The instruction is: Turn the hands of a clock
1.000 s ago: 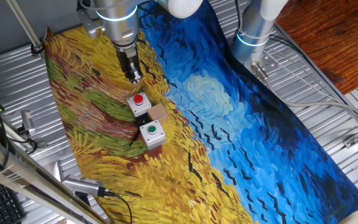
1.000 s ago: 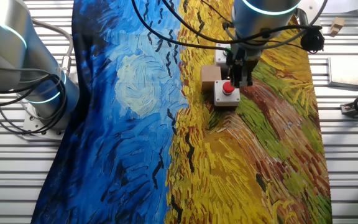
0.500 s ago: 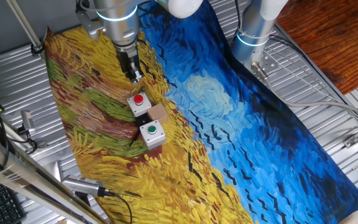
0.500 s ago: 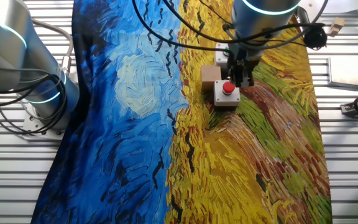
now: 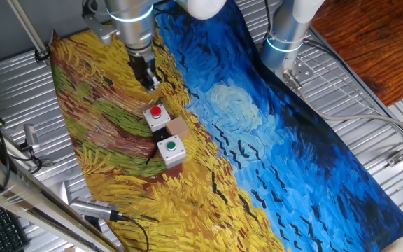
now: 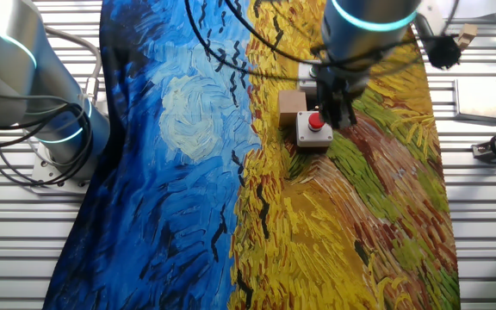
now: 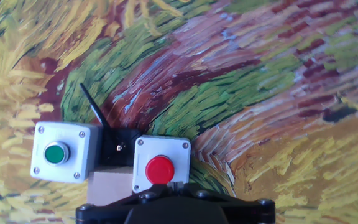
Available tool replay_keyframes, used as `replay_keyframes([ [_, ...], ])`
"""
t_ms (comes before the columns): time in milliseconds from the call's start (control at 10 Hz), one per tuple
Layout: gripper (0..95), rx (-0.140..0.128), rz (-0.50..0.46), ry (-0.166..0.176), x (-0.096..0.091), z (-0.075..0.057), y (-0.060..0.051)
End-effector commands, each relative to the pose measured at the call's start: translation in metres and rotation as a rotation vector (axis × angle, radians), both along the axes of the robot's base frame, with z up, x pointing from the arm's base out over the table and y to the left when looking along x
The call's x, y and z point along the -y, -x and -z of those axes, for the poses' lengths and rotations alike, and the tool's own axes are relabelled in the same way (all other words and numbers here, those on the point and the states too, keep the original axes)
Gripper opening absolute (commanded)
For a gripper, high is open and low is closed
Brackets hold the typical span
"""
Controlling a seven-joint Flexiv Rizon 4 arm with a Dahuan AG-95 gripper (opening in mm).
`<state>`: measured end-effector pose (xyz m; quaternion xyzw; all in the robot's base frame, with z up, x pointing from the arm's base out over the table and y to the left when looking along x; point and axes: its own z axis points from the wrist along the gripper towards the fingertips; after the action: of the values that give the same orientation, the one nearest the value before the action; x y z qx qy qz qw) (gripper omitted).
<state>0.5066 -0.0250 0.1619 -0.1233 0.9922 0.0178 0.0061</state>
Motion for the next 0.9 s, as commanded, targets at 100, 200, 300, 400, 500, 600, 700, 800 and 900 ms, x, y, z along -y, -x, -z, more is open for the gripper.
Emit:
replay_keyframes([
  [100, 0.0, 0.001, -0.069, -0.005, 0.023, 0.005, -0.014],
  [200, 0.0, 0.002, -0.100, -0.012, 0.037, 0.006, -0.024],
  [300, 0.0, 0.003, -0.131, -0.016, 0.050, 0.006, -0.035],
  [400, 0.0, 0.003, -0.151, -0.016, 0.058, 0.006, -0.042],
  [500, 0.0, 0.003, -0.168, -0.014, 0.065, 0.007, -0.049],
  [600, 0.0, 0.003, -0.168, -0.010, 0.066, 0.007, -0.049],
  [700, 0.0, 0.003, -0.171, -0.006, 0.066, 0.007, -0.049],
  [800, 0.0, 0.003, -0.175, -0.005, 0.067, 0.007, -0.049],
  [900, 0.0, 0.003, -0.184, -0.004, 0.069, 0.005, -0.048],
])
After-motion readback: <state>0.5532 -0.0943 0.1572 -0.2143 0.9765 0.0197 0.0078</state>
